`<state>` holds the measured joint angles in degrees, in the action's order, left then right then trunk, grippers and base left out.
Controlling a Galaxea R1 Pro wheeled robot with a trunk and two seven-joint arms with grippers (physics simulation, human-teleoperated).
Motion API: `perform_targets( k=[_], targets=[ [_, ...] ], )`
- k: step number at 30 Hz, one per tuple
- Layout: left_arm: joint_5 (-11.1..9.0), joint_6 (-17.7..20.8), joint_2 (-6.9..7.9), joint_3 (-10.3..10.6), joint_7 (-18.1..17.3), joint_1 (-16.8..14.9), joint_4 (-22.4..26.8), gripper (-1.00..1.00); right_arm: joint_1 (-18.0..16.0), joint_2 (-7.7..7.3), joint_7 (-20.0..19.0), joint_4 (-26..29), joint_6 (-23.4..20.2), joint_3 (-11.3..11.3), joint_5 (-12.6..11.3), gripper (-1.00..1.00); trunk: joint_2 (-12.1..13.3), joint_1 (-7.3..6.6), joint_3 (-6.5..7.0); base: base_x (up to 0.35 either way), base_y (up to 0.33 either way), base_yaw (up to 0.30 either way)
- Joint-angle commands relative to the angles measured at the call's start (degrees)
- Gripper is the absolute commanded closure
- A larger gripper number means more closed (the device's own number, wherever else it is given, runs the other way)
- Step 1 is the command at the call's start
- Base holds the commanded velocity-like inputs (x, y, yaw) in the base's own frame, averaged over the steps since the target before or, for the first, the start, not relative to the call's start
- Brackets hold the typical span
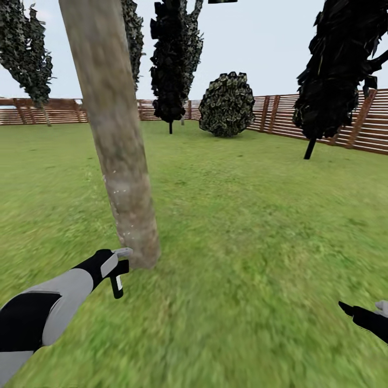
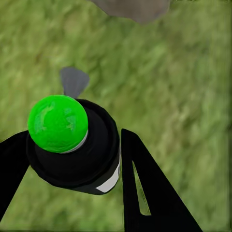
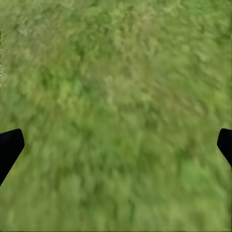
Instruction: In the garden, pick up the pesticide atomizer on the floor and spray pesticide onto both trees until each tree trunk is fully covered.
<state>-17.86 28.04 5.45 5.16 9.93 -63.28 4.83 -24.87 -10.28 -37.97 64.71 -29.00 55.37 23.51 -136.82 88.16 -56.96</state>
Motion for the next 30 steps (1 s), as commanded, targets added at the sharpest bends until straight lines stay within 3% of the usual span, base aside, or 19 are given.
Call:
perform_targets(
  k=[1, 12, 30],
  targets=[
    [0.0, 0.0, 0.0, 0.0, 0.0, 0.0, 0.0, 1.0, 0.0, 0.0, 0.0, 0.0, 0.0, 0.0, 0.0, -1.0, 0.0, 0.0, 0.0, 0.129, -0.324, 0.24],
    [0.0, 0.0, 0.0, 0.0, 0.0, 0.0, 0.0, 1.0, 0.0, 0.01, 0.0, 0.0, 0.0, 0.0, 0.0, -1.0, 0.0, 0.0, 0.0, 0.149, -0.312, 0.268],
    [0.0, 0.0, -0.79, 0.0, 0.1, 0.0, 0.0, 1.0, 0.0, 0.08, 0.0, 0.0, 0.0, 0.0, 0.0, -1.0, 0.0, 0.0, 0.0, 0.003, -0.314, 0.262]
  ],
)
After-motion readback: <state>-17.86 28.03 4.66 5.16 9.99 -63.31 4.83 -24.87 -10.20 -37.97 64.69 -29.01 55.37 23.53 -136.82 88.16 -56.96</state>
